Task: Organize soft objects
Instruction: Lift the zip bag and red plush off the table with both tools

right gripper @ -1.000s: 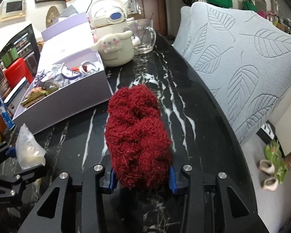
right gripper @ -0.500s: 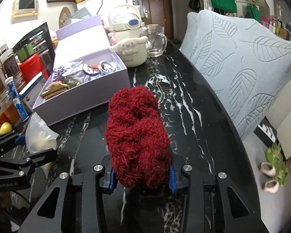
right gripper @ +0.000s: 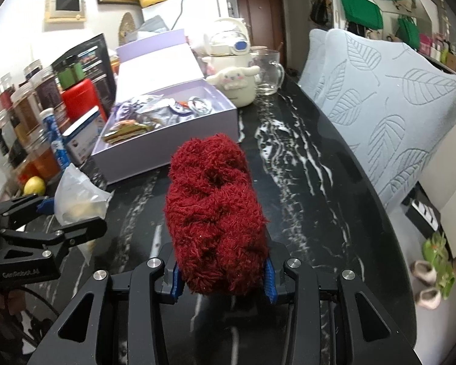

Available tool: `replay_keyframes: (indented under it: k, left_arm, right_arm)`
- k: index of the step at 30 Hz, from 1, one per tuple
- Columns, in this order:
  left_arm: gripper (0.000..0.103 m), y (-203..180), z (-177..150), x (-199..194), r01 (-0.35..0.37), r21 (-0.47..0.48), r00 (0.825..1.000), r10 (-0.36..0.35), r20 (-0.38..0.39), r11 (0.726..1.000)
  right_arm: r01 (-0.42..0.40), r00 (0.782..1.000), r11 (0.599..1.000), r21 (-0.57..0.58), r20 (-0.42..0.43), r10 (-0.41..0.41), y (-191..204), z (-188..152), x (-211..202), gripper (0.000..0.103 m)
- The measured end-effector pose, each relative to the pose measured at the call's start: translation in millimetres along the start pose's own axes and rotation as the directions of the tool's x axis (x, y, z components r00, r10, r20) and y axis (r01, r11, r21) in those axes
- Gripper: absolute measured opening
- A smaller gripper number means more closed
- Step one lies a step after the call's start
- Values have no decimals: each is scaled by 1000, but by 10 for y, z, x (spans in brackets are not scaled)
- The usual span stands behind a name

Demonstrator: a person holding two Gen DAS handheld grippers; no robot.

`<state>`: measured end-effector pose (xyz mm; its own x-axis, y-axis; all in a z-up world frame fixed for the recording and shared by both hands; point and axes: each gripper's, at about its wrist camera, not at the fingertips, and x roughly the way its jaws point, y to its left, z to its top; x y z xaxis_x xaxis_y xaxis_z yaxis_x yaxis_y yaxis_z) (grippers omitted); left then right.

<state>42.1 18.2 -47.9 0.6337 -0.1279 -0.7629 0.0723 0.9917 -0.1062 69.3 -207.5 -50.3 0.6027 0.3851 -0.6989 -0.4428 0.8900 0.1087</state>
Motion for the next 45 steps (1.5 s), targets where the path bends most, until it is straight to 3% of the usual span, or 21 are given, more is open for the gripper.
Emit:
replay_keyframes:
  k: [26,36,45]
  left_arm:
    - [68,222,-449,-633,-51,-72,995,57,76,996]
    - [68,351,-448,-873,-72,-78,990,80,113,994]
    - [68,505,-293,-981,-90,-100,984,104,143,991]
  right_arm:
    - [-191,981,973,-133,-1,192,827,-299,-306,39]
    - [-243,969,954,-175,1,247,1127,-278,-336,39]
    - [-260,963,941,-219,16,270,1247,-63,-323,39]
